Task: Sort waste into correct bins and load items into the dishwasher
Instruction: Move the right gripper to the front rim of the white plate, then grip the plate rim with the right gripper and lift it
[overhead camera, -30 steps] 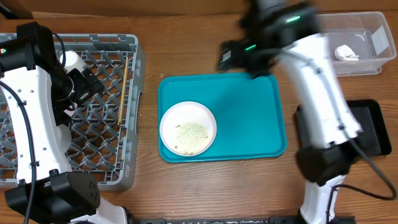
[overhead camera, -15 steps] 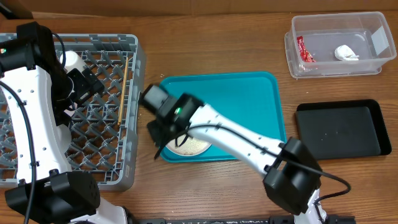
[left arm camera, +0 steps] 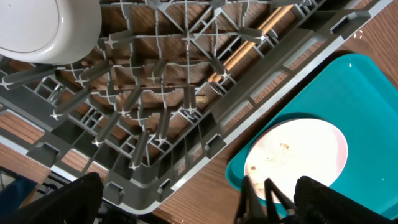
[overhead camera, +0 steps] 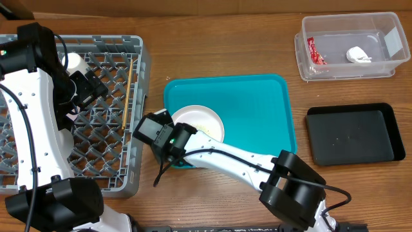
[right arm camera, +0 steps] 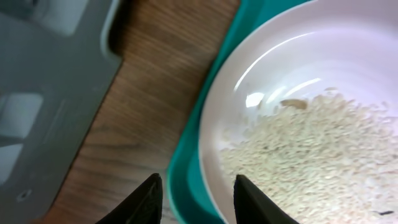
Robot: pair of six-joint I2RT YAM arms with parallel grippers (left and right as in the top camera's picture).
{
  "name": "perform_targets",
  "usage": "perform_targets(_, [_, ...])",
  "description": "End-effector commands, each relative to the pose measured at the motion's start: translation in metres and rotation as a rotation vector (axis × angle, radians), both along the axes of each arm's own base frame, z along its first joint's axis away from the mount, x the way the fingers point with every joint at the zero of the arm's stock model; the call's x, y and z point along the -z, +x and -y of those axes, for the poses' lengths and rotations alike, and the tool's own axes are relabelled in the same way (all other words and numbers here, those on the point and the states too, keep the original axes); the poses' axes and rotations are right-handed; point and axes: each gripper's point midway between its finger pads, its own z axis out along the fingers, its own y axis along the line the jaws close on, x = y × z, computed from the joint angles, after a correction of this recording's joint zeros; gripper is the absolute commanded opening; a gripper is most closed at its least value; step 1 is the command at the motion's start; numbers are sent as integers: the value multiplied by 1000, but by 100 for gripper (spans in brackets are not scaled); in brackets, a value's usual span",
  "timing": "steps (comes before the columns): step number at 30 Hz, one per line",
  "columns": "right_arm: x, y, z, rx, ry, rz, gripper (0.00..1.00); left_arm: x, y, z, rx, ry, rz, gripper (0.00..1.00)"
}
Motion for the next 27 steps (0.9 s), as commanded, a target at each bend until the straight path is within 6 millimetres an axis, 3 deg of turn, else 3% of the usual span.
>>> perform_targets(1, [8, 11, 9, 47, -4, -19, 37, -4, -3, -2, 14, 15, 8, 100])
perform_targets(5, [8, 6, 5, 36, 21, -59, 19, -4, -3, -2, 14, 15, 8, 100])
perform_targets(8, [9, 3, 5, 32, 18, -67, 19, -4, -3, -2, 14, 15, 9, 100])
perform_targets(13, [11, 0, 7, 29, 10, -84, 29, -4, -3, -2, 14, 15, 9, 100])
perform_targets(27, [41, -19, 9, -96, 8, -122, 28, -4, -3, -2, 14, 15, 8, 100])
